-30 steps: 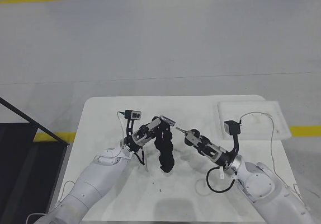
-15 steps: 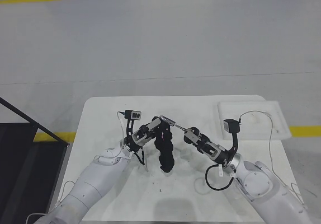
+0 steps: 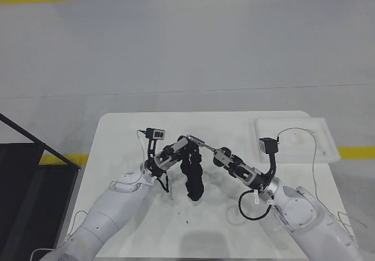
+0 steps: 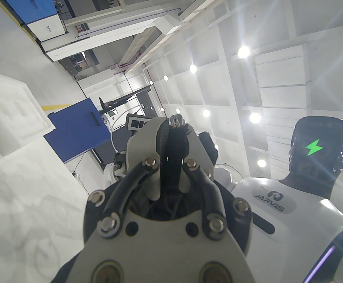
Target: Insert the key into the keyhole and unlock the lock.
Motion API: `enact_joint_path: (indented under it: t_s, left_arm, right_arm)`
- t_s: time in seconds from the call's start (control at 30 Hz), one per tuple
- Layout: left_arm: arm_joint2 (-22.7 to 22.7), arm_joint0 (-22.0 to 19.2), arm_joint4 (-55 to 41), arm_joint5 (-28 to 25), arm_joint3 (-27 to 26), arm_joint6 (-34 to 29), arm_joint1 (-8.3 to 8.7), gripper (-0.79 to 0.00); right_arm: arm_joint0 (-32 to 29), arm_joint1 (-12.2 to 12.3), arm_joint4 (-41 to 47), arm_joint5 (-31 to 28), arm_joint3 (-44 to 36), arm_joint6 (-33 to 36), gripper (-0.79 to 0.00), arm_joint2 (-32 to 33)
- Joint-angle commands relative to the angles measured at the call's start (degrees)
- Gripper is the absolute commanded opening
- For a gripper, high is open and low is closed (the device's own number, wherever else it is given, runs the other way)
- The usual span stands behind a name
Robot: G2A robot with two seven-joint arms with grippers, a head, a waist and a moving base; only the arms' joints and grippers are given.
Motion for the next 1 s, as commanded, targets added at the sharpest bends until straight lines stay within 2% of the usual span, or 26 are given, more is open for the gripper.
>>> enact_joint_path:
  t_s: [0.0, 0.97]
  left_arm:
    - [0.0, 0.0, 0.0, 0.0, 0.0, 0.0, 0.0, -0.785]
    - [0.0, 0.0, 0.0, 0.0, 0.0, 0.0, 0.0, -0.785]
  right_arm:
    - [-0.02, -0.11, 0.0, -0.14, 0.07, 0.23, -0.785, 0.08]
    - [-1.11, -0.94, -2.56, -1.32, 0.39, 3.48, -0.785, 3.89]
